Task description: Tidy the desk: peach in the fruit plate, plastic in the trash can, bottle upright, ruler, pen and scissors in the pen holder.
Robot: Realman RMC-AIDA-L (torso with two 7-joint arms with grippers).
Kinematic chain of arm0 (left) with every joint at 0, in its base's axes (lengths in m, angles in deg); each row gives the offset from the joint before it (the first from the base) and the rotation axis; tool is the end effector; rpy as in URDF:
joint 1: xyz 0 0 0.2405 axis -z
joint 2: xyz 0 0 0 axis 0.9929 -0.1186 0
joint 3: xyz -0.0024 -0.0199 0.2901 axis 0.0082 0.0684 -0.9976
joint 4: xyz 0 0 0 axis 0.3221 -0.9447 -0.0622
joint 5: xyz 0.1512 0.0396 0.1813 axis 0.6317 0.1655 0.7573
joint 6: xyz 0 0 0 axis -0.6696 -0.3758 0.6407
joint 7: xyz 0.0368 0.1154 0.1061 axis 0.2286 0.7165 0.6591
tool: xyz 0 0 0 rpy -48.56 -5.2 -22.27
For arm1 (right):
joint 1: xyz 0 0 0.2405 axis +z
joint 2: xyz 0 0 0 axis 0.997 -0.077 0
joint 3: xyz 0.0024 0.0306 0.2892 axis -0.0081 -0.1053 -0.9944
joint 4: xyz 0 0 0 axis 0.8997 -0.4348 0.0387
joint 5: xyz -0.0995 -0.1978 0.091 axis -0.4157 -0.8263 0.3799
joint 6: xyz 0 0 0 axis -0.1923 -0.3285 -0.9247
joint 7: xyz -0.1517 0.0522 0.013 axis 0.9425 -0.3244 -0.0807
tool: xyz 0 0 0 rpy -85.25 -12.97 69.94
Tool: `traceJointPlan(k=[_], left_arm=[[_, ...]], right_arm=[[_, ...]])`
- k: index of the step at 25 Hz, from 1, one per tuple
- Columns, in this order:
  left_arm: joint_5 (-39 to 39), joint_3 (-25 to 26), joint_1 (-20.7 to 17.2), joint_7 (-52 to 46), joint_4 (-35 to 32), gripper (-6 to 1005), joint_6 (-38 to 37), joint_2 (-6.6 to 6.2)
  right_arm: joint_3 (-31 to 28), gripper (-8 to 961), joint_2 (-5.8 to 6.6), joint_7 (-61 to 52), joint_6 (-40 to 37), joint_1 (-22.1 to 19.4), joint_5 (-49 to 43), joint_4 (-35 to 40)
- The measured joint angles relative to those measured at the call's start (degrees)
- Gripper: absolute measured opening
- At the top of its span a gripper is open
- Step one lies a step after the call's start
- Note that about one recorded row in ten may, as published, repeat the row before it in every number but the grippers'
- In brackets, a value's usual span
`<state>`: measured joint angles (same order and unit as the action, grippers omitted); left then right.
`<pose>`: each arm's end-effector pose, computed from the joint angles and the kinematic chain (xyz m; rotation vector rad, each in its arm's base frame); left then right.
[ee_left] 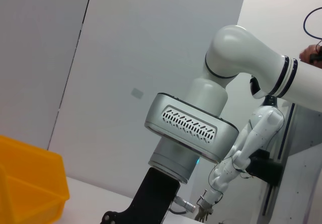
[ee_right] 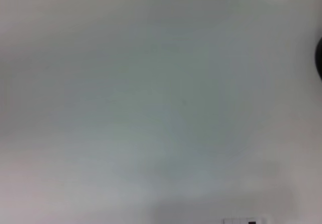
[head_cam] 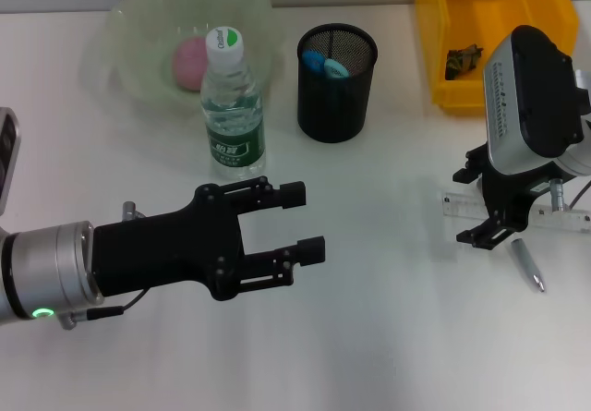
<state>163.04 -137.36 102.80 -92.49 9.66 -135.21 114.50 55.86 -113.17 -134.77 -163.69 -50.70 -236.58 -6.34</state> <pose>-0.2732 0.2968 -0.0746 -2.8016 -0.4877 -1.1735 0.2447 0.4118 -0.0454 -2.8681 -0.0267 -0.6979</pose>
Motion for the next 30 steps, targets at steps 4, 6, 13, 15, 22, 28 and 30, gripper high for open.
traceJointPlan(k=[4,6,13,15,22,28,30], left_arm=[[0.0,0.0,0.07,0.03,0.0,698,0.3,-0.05],[0.0,0.0,0.08,0.03,0.0,698,0.44,0.0],[0.0,0.0,0.16,0.06,0.0,698,0.59,0.02],[0.0,0.0,0.17,0.06,0.0,698,0.61,0.02],[0.0,0.0,0.62,0.05,0.0,698,1.1,0.02],[0.0,0.0,0.87,0.04,0.0,698,1.19,0.02],[0.0,0.0,0.87,0.03,0.0,698,1.31,0.02]], right_arm=[[0.17,819,-0.06,0.0,0.79,0.1,-0.02,-0.59],[0.68,818,-0.09,-0.13,1.78,0.5,-0.11,-1.7],[0.82,797,-0.05,-0.14,2.28,0.75,-0.11,-2.27],[0.82,789,-0.04,-0.14,2.33,0.75,-0.11,-2.35],[0.79,760,-0.02,-0.26,2.76,0.81,0.06,-2.89],[0.8,736,-0.03,-0.16,2.87,0.81,0.11,-3.09],[0.88,727,-0.02,-0.09,2.87,0.81,0.08,-3.09]])
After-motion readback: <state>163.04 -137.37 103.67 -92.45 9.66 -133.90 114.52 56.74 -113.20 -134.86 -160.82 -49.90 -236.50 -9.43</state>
